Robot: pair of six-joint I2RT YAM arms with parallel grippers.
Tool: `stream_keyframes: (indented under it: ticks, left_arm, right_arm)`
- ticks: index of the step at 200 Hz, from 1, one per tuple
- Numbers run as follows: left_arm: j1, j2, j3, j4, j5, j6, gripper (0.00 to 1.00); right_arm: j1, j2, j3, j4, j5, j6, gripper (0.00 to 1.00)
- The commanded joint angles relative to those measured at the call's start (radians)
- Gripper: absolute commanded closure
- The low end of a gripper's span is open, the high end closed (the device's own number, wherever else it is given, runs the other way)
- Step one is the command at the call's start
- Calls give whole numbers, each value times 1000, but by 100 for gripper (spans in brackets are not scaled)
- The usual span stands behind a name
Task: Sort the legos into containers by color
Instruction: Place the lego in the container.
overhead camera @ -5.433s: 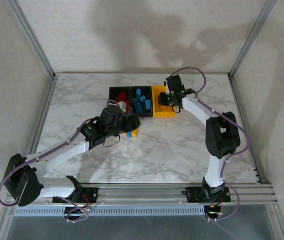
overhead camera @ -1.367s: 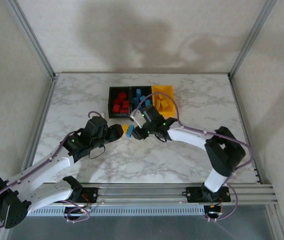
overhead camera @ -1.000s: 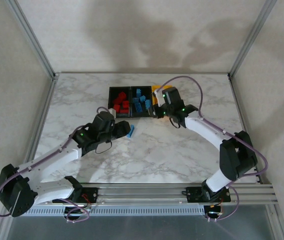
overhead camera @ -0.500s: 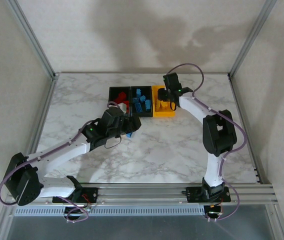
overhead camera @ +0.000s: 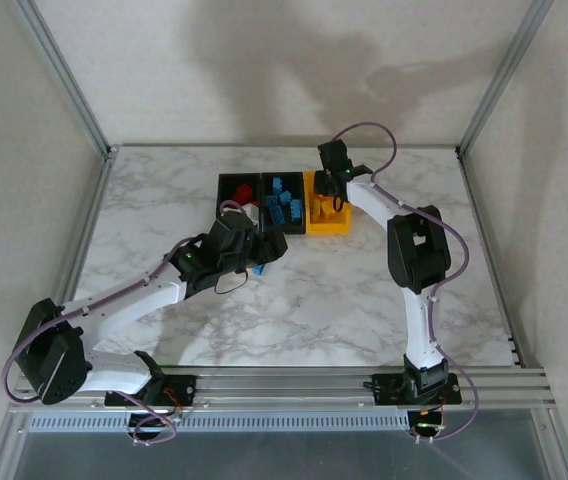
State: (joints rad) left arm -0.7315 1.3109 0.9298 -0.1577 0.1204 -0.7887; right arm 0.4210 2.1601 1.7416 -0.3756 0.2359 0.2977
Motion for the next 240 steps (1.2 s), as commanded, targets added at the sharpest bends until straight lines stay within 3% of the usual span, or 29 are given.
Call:
stream_keyframes:
  ticks: [1, 64, 116, 183, 240]
  left_arm:
    - [-6, -3, 32, -6, -4, 20, 38]
    - [-6, 1, 32, -14, -7, 17, 38]
    - [-6, -23, 24, -50, -32, 14, 38]
    - [-2, 46, 41, -235, -145, 46, 38]
    - [-5, 225, 81, -229, -203, 79, 41]
  right_arm:
    - [-8, 16, 45, -24, 27, 8, 49]
    - [-5, -9, 56, -22, 24, -1, 36]
    - [12, -134, 16, -9, -18, -12, 36]
    - [62, -618, -491, 113, -147, 26, 38]
    - [99, -1012, -925, 162, -253, 110, 38]
